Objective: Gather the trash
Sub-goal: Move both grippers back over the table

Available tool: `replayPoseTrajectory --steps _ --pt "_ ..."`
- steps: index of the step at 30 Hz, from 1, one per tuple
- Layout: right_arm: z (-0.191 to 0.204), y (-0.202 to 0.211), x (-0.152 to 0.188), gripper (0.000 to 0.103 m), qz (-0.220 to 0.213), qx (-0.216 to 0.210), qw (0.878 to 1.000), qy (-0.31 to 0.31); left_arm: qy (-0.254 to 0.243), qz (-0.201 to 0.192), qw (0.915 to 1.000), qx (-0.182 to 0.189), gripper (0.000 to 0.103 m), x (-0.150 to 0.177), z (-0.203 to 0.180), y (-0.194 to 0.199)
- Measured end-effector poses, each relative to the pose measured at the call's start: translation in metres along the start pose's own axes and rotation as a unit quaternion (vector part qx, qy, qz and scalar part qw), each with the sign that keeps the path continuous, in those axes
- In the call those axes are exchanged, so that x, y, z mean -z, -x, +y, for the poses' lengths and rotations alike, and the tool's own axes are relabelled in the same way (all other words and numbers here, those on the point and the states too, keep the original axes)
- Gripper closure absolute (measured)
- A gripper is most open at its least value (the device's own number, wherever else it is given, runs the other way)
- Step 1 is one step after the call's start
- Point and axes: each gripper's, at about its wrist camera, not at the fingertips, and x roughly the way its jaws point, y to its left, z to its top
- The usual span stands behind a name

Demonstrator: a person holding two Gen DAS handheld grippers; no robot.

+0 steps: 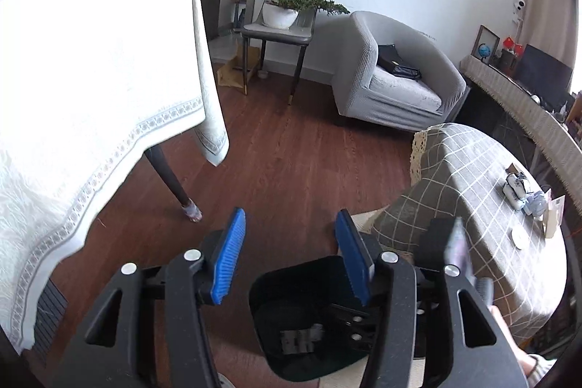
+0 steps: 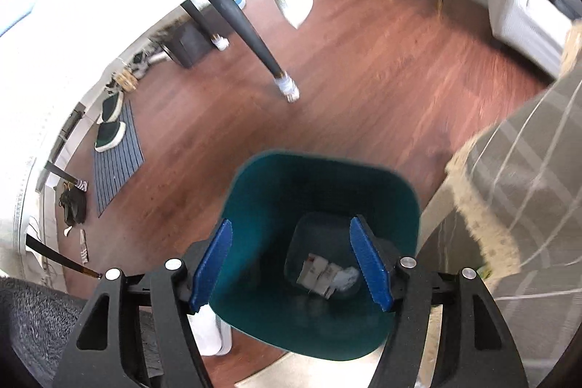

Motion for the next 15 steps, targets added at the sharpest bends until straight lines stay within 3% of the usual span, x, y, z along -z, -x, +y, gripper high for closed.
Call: replayPoseTrajectory --steps 9,15 --pt "0.008 0.077 -0.011 0.035 -0.11 -0.001 0.994 0.022 0.013 -0.055 0.9984 -0.004 0.037 -0.014 -0.01 0.017" --pt "-0.001 0.121 -0.009 0.029 -0.155 0.006 0.988 0.021 0.022 -0.056 0.9981 0.016 0.034 -0.015 -0.024 0.014"
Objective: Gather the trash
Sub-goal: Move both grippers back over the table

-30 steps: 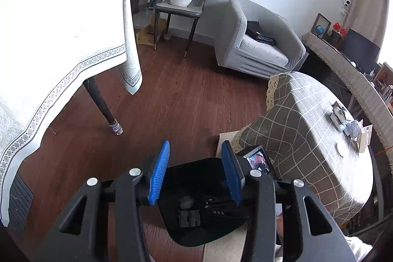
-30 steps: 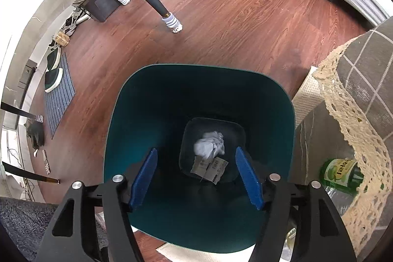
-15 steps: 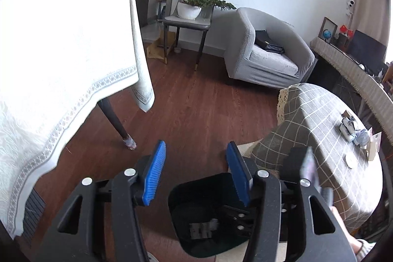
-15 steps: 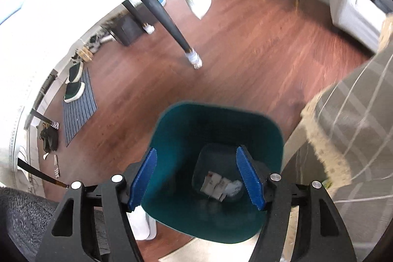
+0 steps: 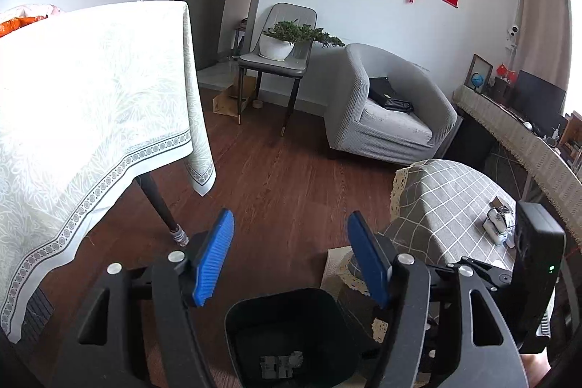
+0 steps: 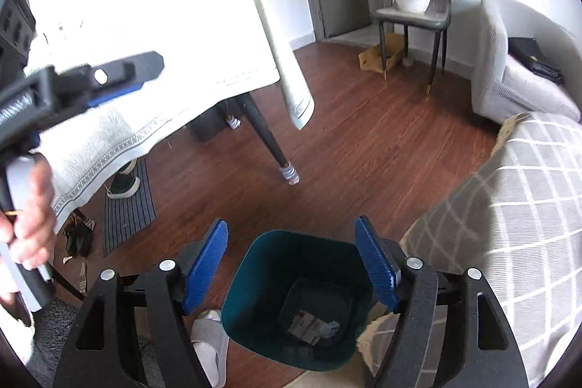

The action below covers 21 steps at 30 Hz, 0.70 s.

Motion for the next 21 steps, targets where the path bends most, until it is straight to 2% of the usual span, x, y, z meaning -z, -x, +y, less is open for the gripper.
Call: replayPoseTrajectory --steps 4,9,17,21 --pt "-0.01 0.035 -0.003 0.028 -0.038 0.008 0.999 0.0 -0.009 0.0 0.9999 0.006 0.031 0.002 -0.02 -0.004" --pt "-0.028 0.082 -0.001 0.021 -0.088 0.037 0.995 0.0 -0.028 -0.009 0.9992 0.026 0.025 0.006 -0.052 -0.006" --pt "-0.07 0.136 0.023 0.021 -0.112 0.089 0.99 -0.017 -0.065 -0.011 0.9947 0.079 0.018 0.018 -0.114 -0.013" --pt "-0.09 0.158 0.036 0.015 -0.118 0.112 0.986 -0.023 -0.07 0.001 0.9913 0.112 0.014 0.025 -0.141 -0.019"
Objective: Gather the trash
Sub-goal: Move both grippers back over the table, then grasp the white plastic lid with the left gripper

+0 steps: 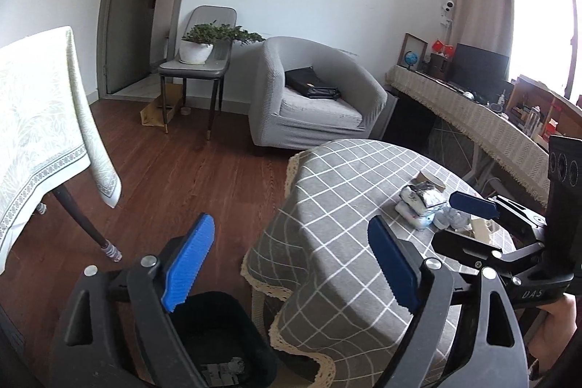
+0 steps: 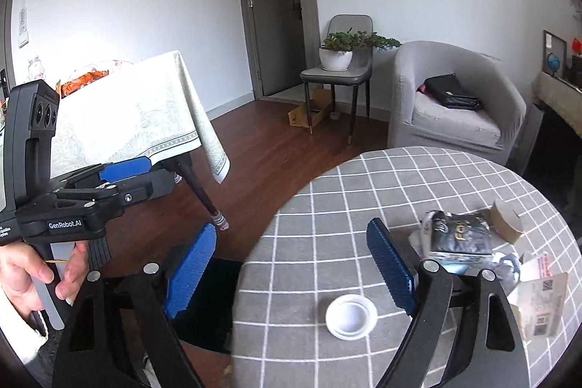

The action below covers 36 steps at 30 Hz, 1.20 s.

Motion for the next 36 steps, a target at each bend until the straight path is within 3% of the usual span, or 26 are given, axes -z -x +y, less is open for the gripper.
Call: replayPoseTrajectory --steps 17,36 --pt "-0.101 0.077 0.035 0.015 -0.023 0.07 0.994 -0.078 -0.061 0.03 0.9952 0.07 0.013 0.021 -0.092 -0.034" --pt "-0.16 0.092 0.071 0.016 0.006 0.07 0.987 -0.148 -0.111 0.1 0.9876 0.046 0.021 0.053 -0.134 -0.087"
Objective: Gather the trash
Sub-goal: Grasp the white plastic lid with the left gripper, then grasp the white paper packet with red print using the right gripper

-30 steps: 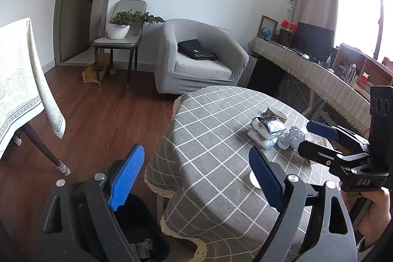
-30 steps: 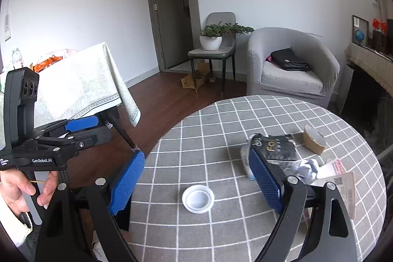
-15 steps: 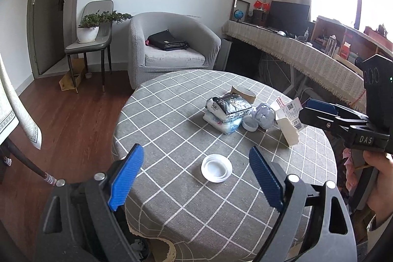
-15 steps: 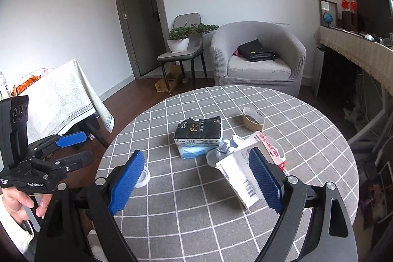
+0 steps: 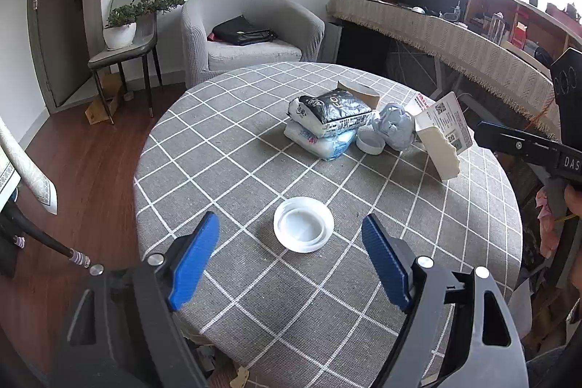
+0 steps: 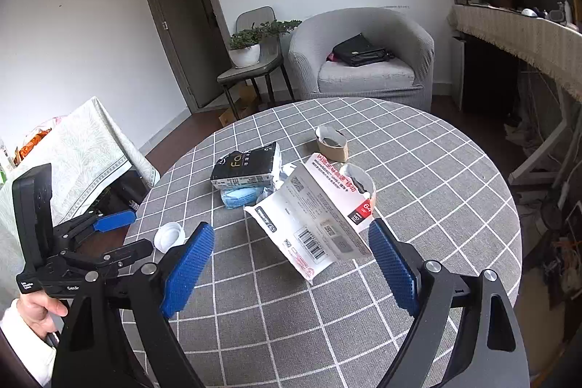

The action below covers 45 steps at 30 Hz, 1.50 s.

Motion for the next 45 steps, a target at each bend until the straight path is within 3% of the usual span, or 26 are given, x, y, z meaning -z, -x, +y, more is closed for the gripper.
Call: replayPoseTrajectory --steps 8,17,26,34,41,45 --pt "-0.026 -0.004 0.002 0.032 0.009 -0.009 1.0 -0.027 0.01 0.022 0.9997 -0.001 0.025 0.005 -0.003 -0.021" --pt "-0.035 -0.02 0.005 0.04 0.029 -0.005 0.999 -0.03 0.003 0.02 0.9998 -0.008 0.033 0.002 -0.008 -0.029" --pt "-0.029 -0.032 0.005 0.05 0.037 -0.022 0.999 -0.023 0.016 0.013 0.9997 -0.011 0.061 0.001 -0.002 -0.027" --pt "-0.024 -0.039 0.005 0.06 0.045 -0.022 0.999 -0.011 0.029 0.013 0.9995 0.005 0.061 0.002 -0.001 -0.023" --pt "-0.015 -0.044 0.0 0.084 0.042 -0.023 0.999 0.0 0.031 0.014 0.9994 0.011 0.061 0.003 0.003 -0.018" --pt "-0.005 -0.047 -0.004 0.092 0.043 -0.016 0.999 0.012 0.047 0.007 0.9987 0.017 0.061 0.001 0.013 -0.01"
